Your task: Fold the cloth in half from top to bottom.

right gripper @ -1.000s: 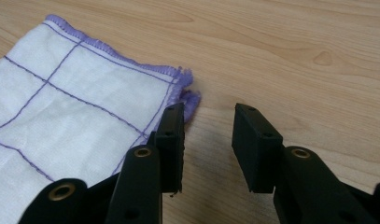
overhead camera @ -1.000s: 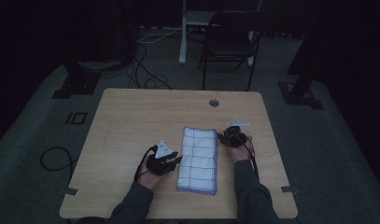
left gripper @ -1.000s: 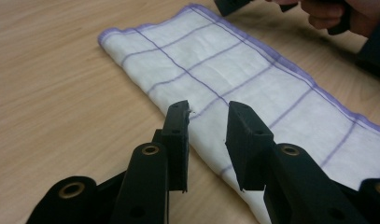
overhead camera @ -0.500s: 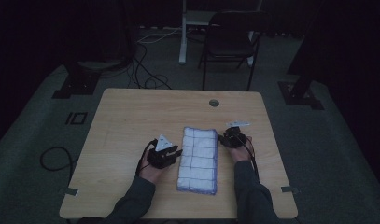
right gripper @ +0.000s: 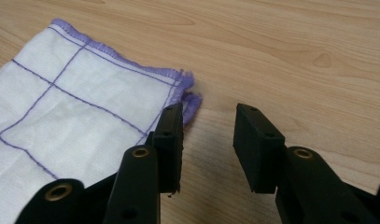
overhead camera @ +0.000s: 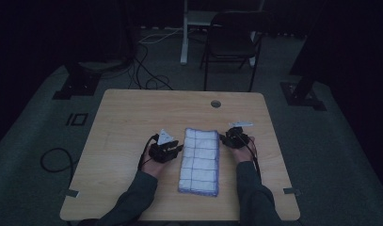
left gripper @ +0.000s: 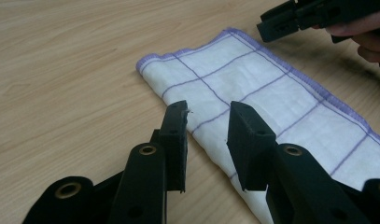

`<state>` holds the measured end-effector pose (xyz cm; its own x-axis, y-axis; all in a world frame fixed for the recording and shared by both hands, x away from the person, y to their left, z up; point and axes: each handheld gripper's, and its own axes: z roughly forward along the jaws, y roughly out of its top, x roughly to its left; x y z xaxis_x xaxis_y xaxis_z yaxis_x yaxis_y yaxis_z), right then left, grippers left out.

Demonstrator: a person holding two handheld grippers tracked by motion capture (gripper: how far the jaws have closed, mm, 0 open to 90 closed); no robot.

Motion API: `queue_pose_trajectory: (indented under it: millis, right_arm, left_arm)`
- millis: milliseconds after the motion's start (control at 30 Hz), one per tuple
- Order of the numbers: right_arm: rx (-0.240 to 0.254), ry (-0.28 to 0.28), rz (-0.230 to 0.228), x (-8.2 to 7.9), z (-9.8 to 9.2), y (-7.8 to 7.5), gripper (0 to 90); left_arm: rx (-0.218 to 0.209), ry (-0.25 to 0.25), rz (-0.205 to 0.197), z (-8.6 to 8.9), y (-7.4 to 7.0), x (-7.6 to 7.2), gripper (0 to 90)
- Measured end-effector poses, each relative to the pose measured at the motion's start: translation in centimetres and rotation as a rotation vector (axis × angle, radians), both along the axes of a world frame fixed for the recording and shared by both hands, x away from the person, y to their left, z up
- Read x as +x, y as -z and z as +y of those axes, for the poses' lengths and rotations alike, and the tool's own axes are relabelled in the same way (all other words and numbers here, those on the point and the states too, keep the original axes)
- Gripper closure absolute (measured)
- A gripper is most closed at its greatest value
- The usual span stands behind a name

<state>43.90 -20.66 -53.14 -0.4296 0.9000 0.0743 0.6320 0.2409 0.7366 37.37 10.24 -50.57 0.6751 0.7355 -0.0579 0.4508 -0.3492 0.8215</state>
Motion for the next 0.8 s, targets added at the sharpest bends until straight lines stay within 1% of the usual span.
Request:
queue_pose_trajectory:
  millis: [233,300,367,433,500,667,800]
  right_arm:
    - [0.008,-0.011,-0.007,-0.1,0.2,-0.2,61.0]
    - [0.007,-0.011,-0.007,0.0,0.3,-0.2,60.8]
    - [0.010,-0.013,-0.010,0.0,0.4,-0.3,60.7]
    - [0.011,-0.017,-0.012,0.0,0.6,-0.3,60.5]
    - [0.013,-0.021,-0.014,0.0,0.7,-0.4,60.2]
    - [0.015,-0.032,-0.007,0.1,1.2,-0.2,59.7]
    - [0.024,-0.037,-0.002,0.1,1.5,-0.1,58.5]
  left_arm:
    - [0.009,0.005,0.002,-0.4,0.1,1.0,68.0]
    - [0.023,0.011,-0.002,-0.7,0.1,1.2,68.0]
    - [0.020,0.009,-0.002,-0.9,0.2,1.5,67.7]
    - [0.025,0.007,-0.005,-1.1,0.1,1.8,67.7]
    - [0.034,0.004,-0.019,-1.3,0.1,2.0,67.7]
    - [0.029,-0.001,-0.031,-1.6,0.1,2.5,67.3]
    - [0.033,-0.007,-0.024,-1.9,0.3,3.0,66.1]
